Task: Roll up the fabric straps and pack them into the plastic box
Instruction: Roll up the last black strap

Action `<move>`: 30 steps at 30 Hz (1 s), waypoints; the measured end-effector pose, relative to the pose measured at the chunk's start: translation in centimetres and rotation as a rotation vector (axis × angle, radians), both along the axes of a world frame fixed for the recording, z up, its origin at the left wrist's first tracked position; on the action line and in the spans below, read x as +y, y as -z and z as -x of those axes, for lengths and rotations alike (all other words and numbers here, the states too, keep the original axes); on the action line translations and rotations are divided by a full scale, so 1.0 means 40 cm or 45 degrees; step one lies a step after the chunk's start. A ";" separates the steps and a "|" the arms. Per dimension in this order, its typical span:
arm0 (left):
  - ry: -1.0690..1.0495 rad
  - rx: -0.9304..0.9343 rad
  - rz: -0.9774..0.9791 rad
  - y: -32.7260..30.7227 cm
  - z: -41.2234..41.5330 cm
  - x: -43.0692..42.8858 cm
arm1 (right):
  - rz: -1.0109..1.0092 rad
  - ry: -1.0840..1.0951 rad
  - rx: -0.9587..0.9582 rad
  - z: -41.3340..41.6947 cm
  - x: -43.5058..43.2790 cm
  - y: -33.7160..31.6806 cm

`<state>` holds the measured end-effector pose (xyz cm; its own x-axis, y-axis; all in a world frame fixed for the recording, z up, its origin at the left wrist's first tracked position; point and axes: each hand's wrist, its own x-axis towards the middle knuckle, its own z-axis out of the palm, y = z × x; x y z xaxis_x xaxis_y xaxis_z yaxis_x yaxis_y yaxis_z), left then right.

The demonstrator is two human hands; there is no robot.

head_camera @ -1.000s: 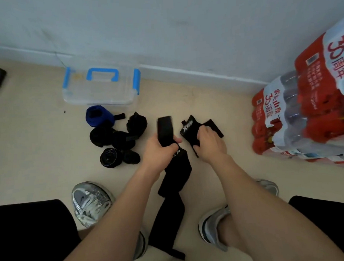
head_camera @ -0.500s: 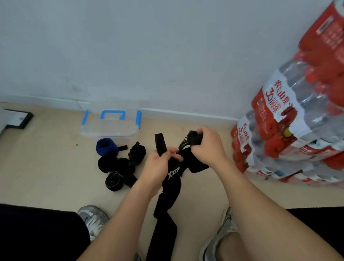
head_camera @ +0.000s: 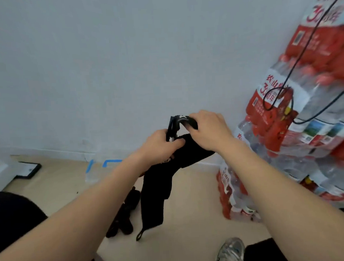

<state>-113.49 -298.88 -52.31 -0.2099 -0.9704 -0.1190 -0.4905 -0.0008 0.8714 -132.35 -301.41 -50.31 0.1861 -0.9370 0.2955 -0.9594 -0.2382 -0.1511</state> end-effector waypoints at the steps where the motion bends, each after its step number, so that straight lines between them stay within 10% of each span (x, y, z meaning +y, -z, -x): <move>1: 0.030 0.011 -0.002 -0.039 0.002 -0.013 | 0.017 -0.007 0.091 0.002 -0.012 -0.040; 4: 0.104 -0.061 0.017 -0.151 0.010 -0.054 | -0.016 -0.026 0.162 -0.001 -0.025 -0.149; 13: 0.075 -0.027 0.278 -0.252 0.016 -0.193 | -0.071 0.007 -0.629 -0.021 -0.087 -0.195; 30: 0.243 0.464 -0.132 -0.188 -0.026 -0.301 | -0.298 0.068 -0.817 0.030 -0.226 -0.173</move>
<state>-112.43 -310.90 -44.77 -0.4312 -0.8968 -0.0986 -0.1503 -0.0364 0.9880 -133.56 -310.47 -43.41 -0.0062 -0.9927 0.1205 -0.6724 -0.0851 -0.7353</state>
